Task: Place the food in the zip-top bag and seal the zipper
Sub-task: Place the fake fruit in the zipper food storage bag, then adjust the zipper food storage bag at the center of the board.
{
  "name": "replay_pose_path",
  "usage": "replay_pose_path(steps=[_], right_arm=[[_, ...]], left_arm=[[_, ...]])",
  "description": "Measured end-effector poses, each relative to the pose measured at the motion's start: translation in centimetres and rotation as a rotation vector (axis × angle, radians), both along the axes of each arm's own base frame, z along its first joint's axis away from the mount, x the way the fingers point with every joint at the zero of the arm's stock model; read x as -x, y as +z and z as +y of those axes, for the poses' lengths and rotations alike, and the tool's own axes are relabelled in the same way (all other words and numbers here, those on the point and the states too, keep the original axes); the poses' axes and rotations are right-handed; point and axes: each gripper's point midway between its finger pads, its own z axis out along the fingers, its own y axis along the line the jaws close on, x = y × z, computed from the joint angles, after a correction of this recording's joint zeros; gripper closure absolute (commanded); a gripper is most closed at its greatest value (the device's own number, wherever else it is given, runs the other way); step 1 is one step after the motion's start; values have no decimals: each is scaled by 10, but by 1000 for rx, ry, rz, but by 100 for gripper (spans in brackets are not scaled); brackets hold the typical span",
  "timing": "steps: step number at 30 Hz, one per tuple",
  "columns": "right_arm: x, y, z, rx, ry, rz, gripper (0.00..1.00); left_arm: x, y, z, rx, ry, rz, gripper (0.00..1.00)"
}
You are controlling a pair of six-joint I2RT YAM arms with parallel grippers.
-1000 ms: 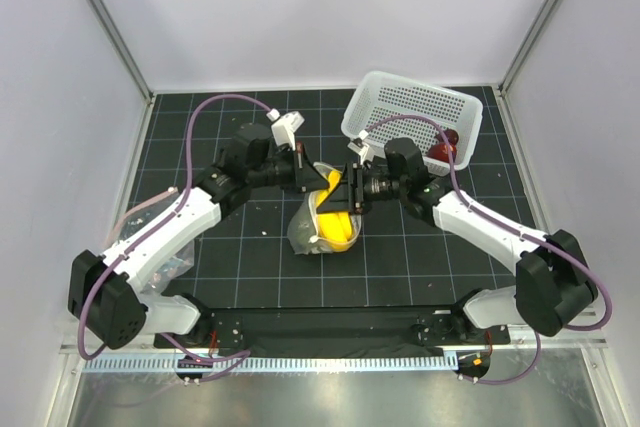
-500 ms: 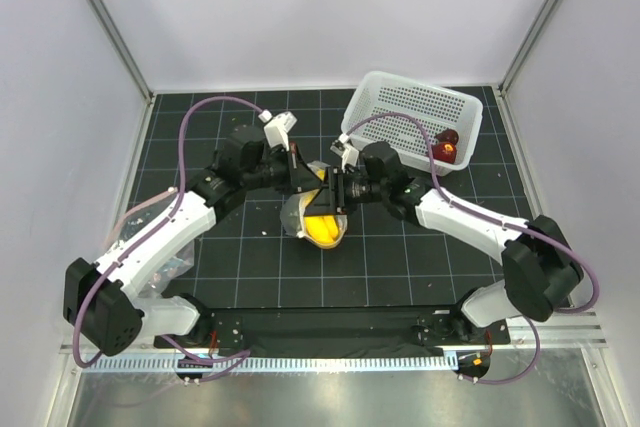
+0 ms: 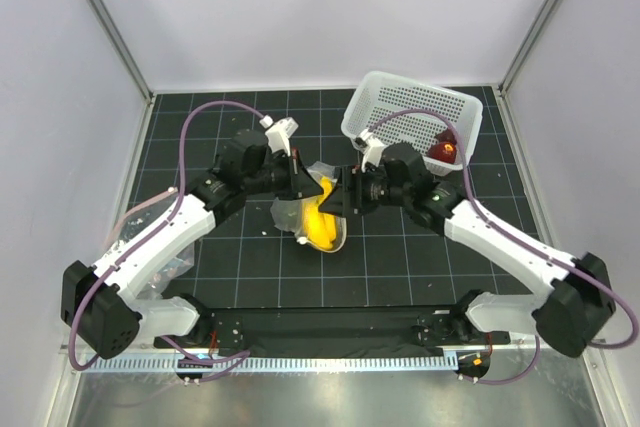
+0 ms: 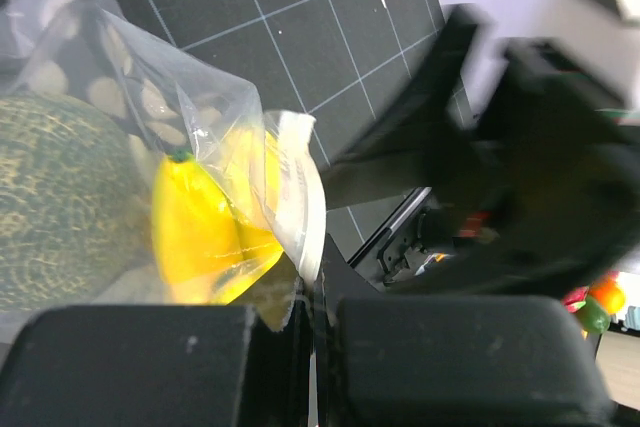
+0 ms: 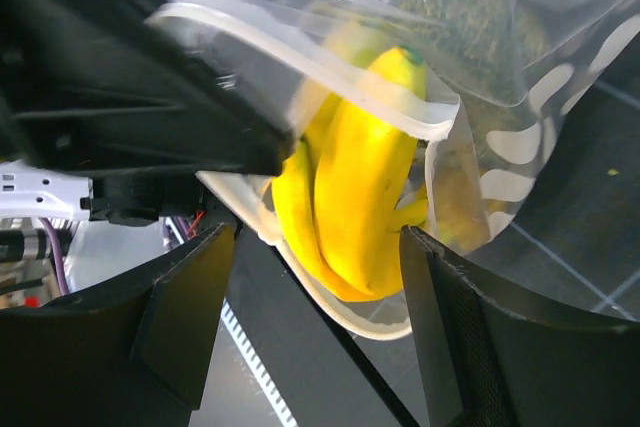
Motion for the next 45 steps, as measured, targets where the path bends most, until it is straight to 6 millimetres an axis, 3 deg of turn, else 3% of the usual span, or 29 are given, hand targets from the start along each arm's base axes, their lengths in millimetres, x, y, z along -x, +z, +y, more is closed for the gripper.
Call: replay_pose_path(steps=[4, 7, 12, 21, 25, 26, 28, 31, 33, 41, 43, 45], right_arm=[[0, 22, -16, 15, -46, -83, 38], [-5, 21, -24, 57, -86, -103, 45], [-6, -2, -35, 179, -135, -92, 46], [-6, -58, -20, 390, -146, -69, 56], [-10, -80, -23, 457, -171, -42, 78], [-10, -81, -23, 459, -175, -40, 95], [-11, -79, -23, 452, -178, -42, 99], [-10, -67, -24, 446, -186, -43, 99], [-13, -48, -25, 436, -199, -61, 99], [-38, 75, -34, 359, -325, -232, 99], [-42, 93, -36, 343, -348, -266, 99], [-44, 97, -37, 343, -353, -281, 99]], left_arm=[[-1, -1, 1, -3, 12, 10, 100], [-4, -1, 3, -1, 30, 16, 100], [-13, 1, 12, -3, 81, 9, 100], [-15, 9, 24, -3, 134, -6, 100], [-15, 8, 26, -7, 138, 2, 100], [-15, 7, 26, -8, 139, 5, 100], [-14, 6, 26, -9, 139, 9, 100], [-15, 5, 27, -13, 146, 13, 100], [-15, 6, 27, -18, 148, 21, 100], [-27, 24, 29, -49, 186, 26, 100], [-28, 25, 35, -76, 213, 30, 100], [-28, 26, 38, -95, 234, 25, 100]])
